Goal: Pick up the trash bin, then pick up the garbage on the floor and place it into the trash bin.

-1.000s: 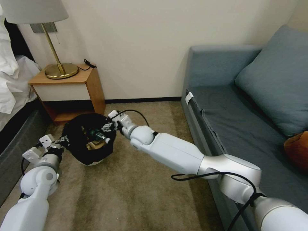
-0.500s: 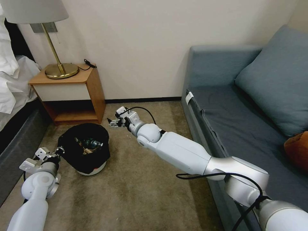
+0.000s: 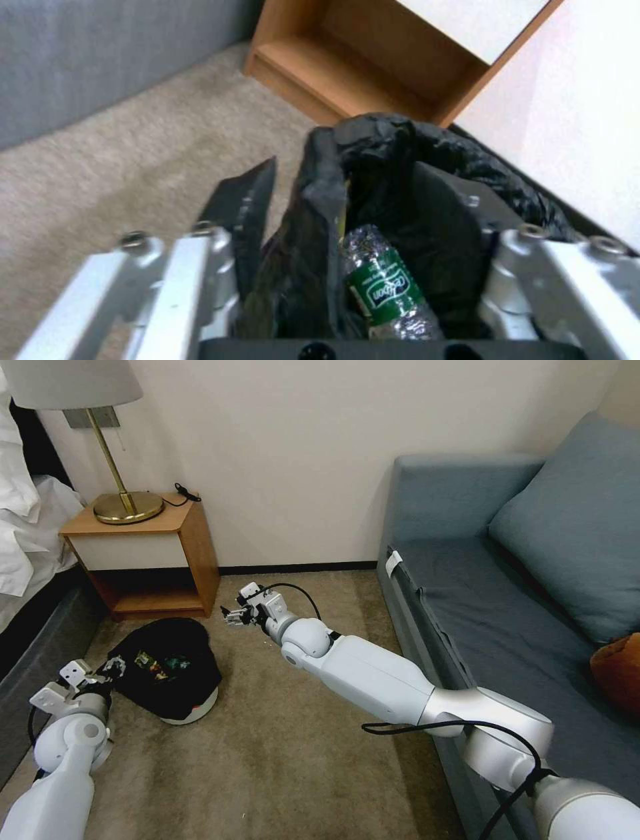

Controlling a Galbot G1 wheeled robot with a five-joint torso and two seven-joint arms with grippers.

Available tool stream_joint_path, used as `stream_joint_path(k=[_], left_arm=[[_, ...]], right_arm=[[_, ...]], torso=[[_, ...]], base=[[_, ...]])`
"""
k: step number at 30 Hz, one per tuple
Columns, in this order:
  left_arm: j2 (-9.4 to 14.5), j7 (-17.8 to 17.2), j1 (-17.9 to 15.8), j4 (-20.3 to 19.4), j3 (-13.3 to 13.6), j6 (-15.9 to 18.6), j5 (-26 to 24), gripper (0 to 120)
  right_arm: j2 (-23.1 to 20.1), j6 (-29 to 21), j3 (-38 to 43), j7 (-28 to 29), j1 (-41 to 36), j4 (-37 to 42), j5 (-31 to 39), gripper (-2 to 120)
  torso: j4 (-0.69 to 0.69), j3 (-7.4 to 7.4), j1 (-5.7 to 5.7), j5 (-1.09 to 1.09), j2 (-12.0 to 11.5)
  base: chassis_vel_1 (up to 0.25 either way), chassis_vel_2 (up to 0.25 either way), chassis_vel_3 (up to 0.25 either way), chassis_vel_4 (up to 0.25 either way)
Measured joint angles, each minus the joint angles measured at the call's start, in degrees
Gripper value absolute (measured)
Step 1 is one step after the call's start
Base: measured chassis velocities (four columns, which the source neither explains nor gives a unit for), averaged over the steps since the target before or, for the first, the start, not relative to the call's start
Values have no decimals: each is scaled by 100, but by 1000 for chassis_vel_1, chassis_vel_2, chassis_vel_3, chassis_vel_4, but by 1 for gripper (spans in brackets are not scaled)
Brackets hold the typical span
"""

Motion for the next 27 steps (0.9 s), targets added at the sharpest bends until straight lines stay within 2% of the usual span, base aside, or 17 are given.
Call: stream_joint_path(k=[2, 5, 6, 7, 8, 10, 11, 12, 14, 16, 21, 25, 27], left_arm=[[3, 7, 18, -5, -6, -53, 186, 71], [37, 33, 55, -6, -22, -324, 1297, 89], [37, 33, 55, -6, -22, -324, 1297, 89], [79, 81, 52, -20, -16, -392, 1654, 94], [79, 81, 52, -20, -16, -392, 1654, 94], [193, 231, 28, -115, 49, -437, 2058, 100], [193, 231, 28, -115, 49, -437, 2058, 100], [279, 388, 4, -168, 136, -470, 2270, 100], [301, 422, -3, -177, 162, -480, 2314, 100], [428, 631, -123, -213, 311, -534, 2560, 100], [519, 752, -179, -300, 368, -517, 2617, 100], [484, 773, -217, -372, 448, -433, 2662, 100], [371, 774, -309, -397, 572, -357, 2743, 100]], right_arm=[[14, 4, 32, 49, -12, -10, 53, 100], [85, -20, 208, 367, -63, -64, 455, 100], [85, -20, 208, 367, -63, -64, 455, 100], [135, -48, 311, 496, -95, -98, 609, 100], [135, -48, 311, 496, -95, -98, 609, 100], [218, -96, 494, 726, -159, -181, 825, 100], [218, -96, 494, 726, -159, -181, 825, 100], [254, -104, 573, 855, -206, -224, 916, 100], [259, -105, 587, 876, -216, -231, 933, 100], [327, -106, 703, 1064, -349, -292, 1072, 100], [550, -38, 850, 1116, -548, -568, 1054, 100], [744, 25, 1042, 1111, -708, -799, 867, 100], [782, 103, 1242, 1087, -831, -924, 698, 100]], torso=[[-1, 0, 0, 0, 0], [0, 0, 0, 0, 0], [0, 0, 0, 0, 0], [0, 0, 0, 0, 0], [0, 0, 0, 0, 0], [0, 0, -1, 0, 0], [0, 0, -1, 0, 0], [0, 0, 0, 0, 0], [0, 0, 0, 0, 0], [-3, 0, -1, 0, 0], [0, 0, 0, 0, 0], [2, 0, 0, 0, 0], [0, 0, 0, -1, 0]], base=[[0, 0, 0, 0], [0, 0, 0, 0], [0, 0, 0, 0], [0, 0, 0, 0], [0, 0, 0, 0], [0, 0, 0, 0], [0, 0, 0, 0], [0, 0, 0, 0], [0, 0, 0, 0], [0, 0, 0, 0], [0, 0, 0, 0], [0, 0, 0, 0], [0, 0, 0, 0]])
